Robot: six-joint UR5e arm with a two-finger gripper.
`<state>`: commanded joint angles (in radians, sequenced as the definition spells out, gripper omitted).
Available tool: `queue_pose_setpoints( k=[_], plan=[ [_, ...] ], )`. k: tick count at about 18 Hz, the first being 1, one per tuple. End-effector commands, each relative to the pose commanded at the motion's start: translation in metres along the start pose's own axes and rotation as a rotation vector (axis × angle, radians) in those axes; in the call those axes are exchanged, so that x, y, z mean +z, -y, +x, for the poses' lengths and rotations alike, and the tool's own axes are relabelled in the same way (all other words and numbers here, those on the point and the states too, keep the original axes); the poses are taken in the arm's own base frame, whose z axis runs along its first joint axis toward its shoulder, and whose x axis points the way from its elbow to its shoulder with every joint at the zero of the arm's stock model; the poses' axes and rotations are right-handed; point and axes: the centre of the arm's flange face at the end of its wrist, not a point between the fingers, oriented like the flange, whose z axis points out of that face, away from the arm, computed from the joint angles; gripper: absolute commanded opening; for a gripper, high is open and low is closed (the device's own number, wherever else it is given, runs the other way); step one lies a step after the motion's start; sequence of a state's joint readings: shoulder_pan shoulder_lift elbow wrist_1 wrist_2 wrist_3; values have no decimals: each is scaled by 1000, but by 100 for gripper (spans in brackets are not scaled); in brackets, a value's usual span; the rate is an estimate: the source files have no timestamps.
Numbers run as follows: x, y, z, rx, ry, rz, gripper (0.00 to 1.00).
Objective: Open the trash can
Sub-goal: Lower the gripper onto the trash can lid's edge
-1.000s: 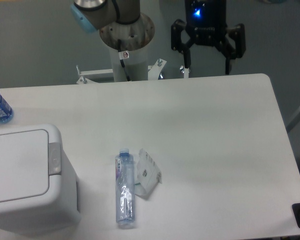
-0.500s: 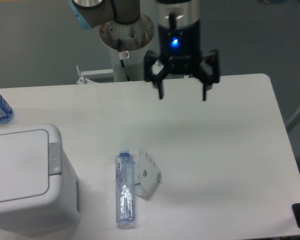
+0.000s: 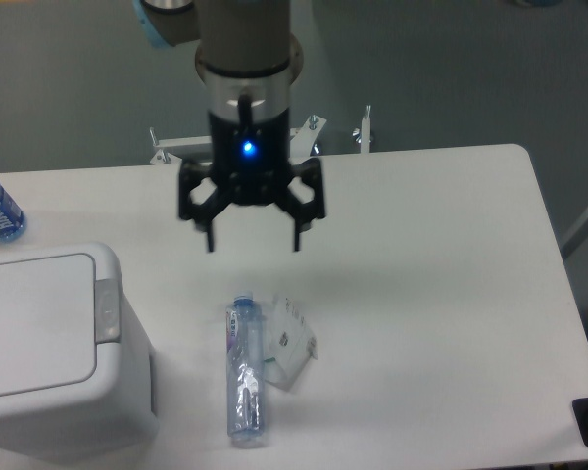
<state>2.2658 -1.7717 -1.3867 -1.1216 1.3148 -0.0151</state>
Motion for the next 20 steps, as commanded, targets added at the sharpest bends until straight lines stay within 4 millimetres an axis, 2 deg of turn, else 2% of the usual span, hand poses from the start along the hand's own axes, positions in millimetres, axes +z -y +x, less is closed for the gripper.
queue_pose_setpoints(
  k=[5,11,20],
  plan=[
    [28,-6,33,40,-26,-24,100],
    [48,-9,49,66,-38,-43,100],
    [54,-10,51,71,-40,-52,100]
  ],
)
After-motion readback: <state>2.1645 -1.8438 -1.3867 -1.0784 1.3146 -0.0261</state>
